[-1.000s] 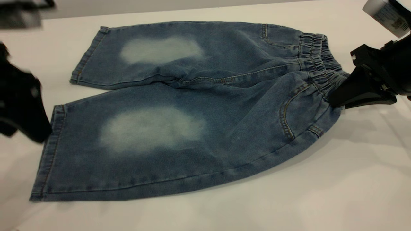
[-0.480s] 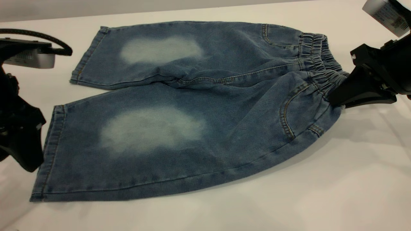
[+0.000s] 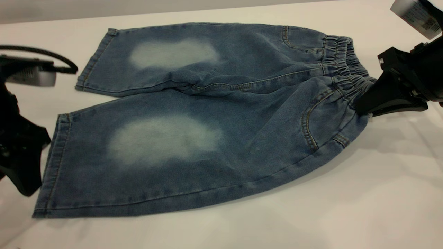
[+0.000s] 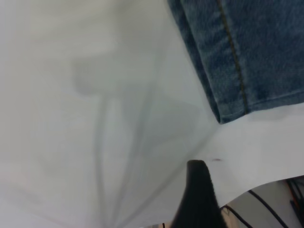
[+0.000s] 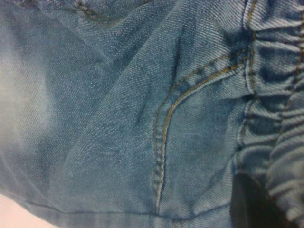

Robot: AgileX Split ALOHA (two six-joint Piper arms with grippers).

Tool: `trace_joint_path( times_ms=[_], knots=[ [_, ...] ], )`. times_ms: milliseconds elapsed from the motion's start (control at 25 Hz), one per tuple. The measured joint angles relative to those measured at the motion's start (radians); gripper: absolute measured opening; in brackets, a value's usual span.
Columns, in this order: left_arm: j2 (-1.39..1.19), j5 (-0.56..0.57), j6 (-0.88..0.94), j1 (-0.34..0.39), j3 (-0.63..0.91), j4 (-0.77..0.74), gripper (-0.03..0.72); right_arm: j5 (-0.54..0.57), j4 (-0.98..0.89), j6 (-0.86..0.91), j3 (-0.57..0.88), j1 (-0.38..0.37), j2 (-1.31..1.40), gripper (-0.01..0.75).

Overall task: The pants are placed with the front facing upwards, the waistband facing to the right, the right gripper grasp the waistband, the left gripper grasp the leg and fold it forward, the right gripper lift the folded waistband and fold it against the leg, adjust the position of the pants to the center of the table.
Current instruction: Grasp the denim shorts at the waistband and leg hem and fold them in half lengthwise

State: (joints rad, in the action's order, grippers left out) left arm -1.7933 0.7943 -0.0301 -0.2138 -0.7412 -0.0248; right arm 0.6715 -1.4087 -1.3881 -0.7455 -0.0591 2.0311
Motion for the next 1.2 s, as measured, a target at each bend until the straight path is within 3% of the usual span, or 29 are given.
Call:
trace_joint_path(
  times_ms=[1200],
  knots=[
    [-0.2,-0.187,-0.006,0.0,-0.018,0.041,0.469,0.0,-0.002,-0.001,0.0,0.0,0.0,0.038]
  ],
)
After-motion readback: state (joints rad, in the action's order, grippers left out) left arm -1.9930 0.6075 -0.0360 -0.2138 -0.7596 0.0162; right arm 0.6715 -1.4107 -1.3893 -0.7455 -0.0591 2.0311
